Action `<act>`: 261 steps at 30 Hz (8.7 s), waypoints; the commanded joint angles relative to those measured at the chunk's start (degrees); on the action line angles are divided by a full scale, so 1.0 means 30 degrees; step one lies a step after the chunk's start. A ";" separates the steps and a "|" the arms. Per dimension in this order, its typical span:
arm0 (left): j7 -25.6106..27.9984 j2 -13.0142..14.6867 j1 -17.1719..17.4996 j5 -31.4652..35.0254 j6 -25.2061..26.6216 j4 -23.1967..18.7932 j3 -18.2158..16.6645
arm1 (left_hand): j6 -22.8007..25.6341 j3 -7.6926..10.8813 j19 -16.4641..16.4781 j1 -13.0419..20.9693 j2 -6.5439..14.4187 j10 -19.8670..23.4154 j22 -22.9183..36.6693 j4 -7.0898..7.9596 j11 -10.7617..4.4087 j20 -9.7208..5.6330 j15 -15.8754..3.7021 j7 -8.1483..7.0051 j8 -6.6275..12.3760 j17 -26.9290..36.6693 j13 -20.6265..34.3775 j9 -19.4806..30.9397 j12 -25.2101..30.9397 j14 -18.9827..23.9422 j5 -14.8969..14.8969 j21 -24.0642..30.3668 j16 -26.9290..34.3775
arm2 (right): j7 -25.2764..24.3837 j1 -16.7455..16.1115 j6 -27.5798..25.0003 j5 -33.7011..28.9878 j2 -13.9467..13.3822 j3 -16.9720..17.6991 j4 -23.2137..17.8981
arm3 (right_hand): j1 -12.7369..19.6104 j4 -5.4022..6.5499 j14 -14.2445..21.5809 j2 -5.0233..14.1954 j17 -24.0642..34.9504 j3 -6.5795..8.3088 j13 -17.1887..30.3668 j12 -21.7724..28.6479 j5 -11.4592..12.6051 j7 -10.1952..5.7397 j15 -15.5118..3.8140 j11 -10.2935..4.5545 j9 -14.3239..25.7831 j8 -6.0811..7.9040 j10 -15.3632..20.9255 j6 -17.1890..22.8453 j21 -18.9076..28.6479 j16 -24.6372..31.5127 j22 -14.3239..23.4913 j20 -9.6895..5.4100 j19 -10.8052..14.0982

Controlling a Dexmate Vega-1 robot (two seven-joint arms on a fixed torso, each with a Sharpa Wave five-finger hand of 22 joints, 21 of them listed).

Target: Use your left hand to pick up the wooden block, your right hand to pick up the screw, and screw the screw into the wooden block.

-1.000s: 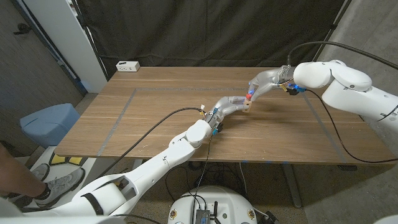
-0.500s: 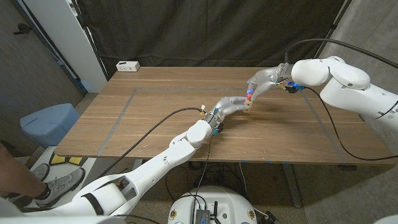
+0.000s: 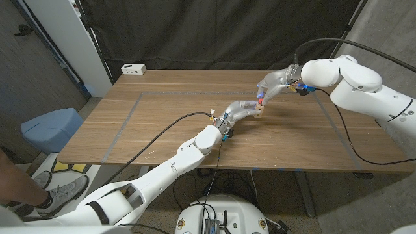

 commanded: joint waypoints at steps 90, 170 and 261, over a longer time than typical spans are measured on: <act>-0.0111 -0.0045 -0.0072 -0.0108 0.0100 0.0095 0.0054 | 0.0550 0.0225 -0.0001 -0.0275 0.0458 0.0140 0.0077 0.0031 0.0058 0.0173 -0.1486 0.0308 0.0208 0.0048 0.0074 0.0048 0.0081 0.0226 0.0142 0.0122 -0.0039 | -0.1470 -0.1240 -0.0430 -0.1521 0.0677 0.0131 0.0276 | -0.0182 0.1092 0.2481 0.0898 0.0171 -0.0270 0.0028 0.0649 -0.0191 0.1071 -0.0796 -0.0321 0.0447 0.3338 0.3407 0.6249 0.0190 0.0598 0.0040 -0.1741 0.2031; -0.0249 0.0196 0.0144 0.0081 0.0366 -0.0530 0.0192 | 0.0520 0.0347 0.0014 -0.0271 0.0517 0.0105 0.0079 0.0025 0.0062 0.0199 -0.1426 0.0326 0.0194 0.0039 0.0073 0.0047 0.0078 0.0227 0.0178 0.0127 -0.0044 | 0.1079 -0.0984 -0.0815 -0.2477 -0.0133 0.0326 -0.0861 | -0.2150 0.0268 0.0051 0.0514 -0.0101 -0.1949 0.0087 -0.0021 0.0313 0.0539 -0.0138 0.0051 -0.0751 -0.0425 -0.0420 -0.0769 -0.0095 -0.0282 0.0048 0.0100 -0.0107; -0.0610 -0.0355 -0.0533 -0.0281 0.0265 0.0790 0.0288 | 0.0550 0.0429 0.0007 -0.0351 0.0518 0.0121 0.0081 0.0035 0.0069 0.0193 -0.1422 0.0358 0.0210 0.0049 0.0074 0.0049 0.0086 0.0253 0.0206 0.0130 -0.0021 | 0.0341 -0.0558 0.0234 -0.2677 0.0869 -0.0115 0.0772 | -0.0041 0.0442 0.1352 0.0832 0.0029 -0.0854 0.0052 0.0312 0.0012 0.0360 -0.0831 -0.0583 0.0017 0.1800 0.1504 0.3072 0.0052 0.0220 0.0046 -0.0534 0.0814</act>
